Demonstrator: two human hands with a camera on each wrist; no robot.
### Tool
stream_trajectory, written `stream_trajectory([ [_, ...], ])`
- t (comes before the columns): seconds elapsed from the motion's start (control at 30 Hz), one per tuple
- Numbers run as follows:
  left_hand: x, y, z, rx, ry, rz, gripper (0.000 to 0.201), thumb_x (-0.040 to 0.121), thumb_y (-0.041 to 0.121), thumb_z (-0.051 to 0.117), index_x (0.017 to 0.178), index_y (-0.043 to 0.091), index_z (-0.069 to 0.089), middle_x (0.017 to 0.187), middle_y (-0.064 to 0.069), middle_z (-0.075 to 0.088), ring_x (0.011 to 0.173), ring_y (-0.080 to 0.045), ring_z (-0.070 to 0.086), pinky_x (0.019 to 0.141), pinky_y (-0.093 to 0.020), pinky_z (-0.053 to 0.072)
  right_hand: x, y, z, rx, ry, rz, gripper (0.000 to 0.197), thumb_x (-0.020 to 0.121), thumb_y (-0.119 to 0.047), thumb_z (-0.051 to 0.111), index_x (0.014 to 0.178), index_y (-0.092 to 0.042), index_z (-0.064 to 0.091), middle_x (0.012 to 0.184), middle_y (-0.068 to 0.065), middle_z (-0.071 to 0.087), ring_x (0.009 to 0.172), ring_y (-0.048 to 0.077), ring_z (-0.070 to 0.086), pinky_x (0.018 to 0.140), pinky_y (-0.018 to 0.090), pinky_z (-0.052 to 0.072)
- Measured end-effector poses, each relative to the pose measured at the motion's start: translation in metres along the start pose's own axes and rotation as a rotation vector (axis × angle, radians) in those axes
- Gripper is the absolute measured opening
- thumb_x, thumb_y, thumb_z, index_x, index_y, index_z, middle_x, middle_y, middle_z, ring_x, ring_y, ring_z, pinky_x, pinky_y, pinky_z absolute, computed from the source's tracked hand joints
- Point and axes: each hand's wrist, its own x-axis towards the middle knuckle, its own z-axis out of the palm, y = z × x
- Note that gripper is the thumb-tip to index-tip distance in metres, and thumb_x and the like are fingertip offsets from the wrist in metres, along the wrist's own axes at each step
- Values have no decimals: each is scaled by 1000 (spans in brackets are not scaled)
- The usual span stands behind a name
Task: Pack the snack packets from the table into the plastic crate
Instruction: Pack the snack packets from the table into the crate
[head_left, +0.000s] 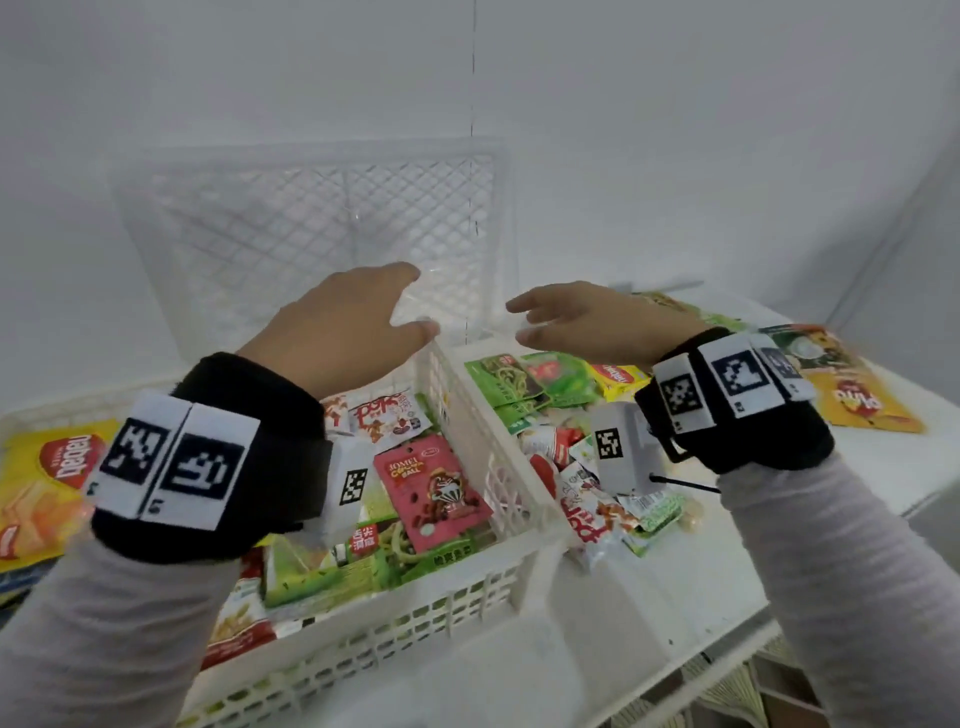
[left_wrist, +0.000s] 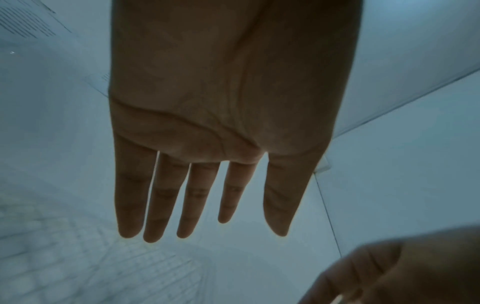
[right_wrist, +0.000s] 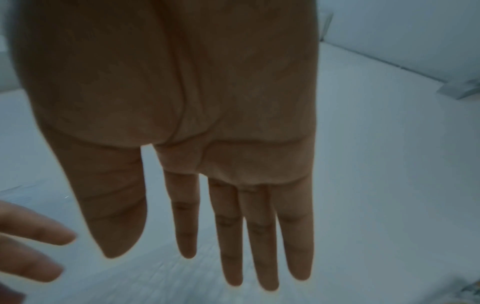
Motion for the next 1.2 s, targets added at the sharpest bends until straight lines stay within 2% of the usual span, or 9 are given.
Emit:
stream_trajectory([
  [0.1, 0, 28, 1, -45, 54, 20, 62, 89, 53, 46, 145, 30, 29, 148, 2, 37, 133, -20, 37, 104, -39, 34, -7, 37, -18, 78, 11, -2, 42, 93, -34, 54, 135, -28, 47, 125, -3, 58, 105, 6, 57, 76, 10, 39],
  [0.2, 0, 60, 5, -112, 85, 8, 61, 87, 54, 48, 143, 36, 31, 147, 7, 38, 130, -16, 38, 100, -35, 34, -11, 77, -30, 178, 19, -12, 39, 93, -30, 54, 132, -28, 49, 118, -8, 63, 105, 13, 61, 94, 27, 47],
  [0.27, 2, 82, 11, -146, 91, -29, 61, 86, 55, 47, 143, 38, 30, 147, 9, 37, 132, -14, 36, 100, -33, 32, -14, 105, -36, 228, 3, -20, 36, 93, -28, 55, 129, -30, 52, 108, -14, 65, 100, 16, 63, 89, 26, 48],
  [0.37, 6, 115, 25, -178, 139, -52, 64, 82, 59, 44, 141, 40, 31, 146, 11, 38, 132, -12, 36, 107, -35, 33, -18, 146, -39, 254, -61, -35, 35, 91, -33, 56, 126, -37, 53, 114, -14, 64, 104, 1, 60, 87, 21, 42],
  [0.5, 7, 154, 52, -274, 194, -73, 61, 81, 65, 42, 138, 46, 30, 142, 13, 43, 129, -9, 40, 105, -43, 39, -22, 192, -29, 219, -104, -35, 36, 89, -40, 56, 125, -43, 51, 113, -17, 61, 104, 0, 58, 86, 24, 49],
  [0.67, 4, 186, 119, -308, 103, -112, 55, 88, 57, 38, 138, 55, 15, 144, 30, 25, 123, 5, 31, 95, -21, 29, -12, 217, 7, 24, -274, -40, 51, 92, -40, 53, 141, -33, 37, 130, -1, 53, 104, 11, 57, 86, 26, 45],
  [0.8, 16, 185, 184, -169, -69, -222, 62, 95, 44, 42, 147, 37, 9, 151, 11, 23, 134, -8, 29, 107, -32, 32, 2, 221, 33, -135, -335, -101, 77, 89, -42, 57, 149, -26, 12, 121, 15, 50, 100, 25, 53, 69, 27, 38],
  [0.97, 27, 175, 232, -101, -152, -327, 69, 90, 12, 45, 149, 23, 12, 144, -4, 32, 124, -21, 42, 94, -29, 36, 8, 219, 51, -174, -415, -104, 96, 79, -45, 69, 149, -29, 4, 134, 24, 33, 123, 37, 40, 99, 42, 39],
  [1.2, 31, 165, 251, -34, -192, -415, 75, 82, 17, 57, 145, 20, 18, 139, -5, 32, 127, -25, 33, 100, -38, 38, 16, 217, 57, -120, -368, -62, 104, 71, -35, 79, 145, -32, 7, 132, 21, 25, 116, 43, 43, 97, 47, 43],
])
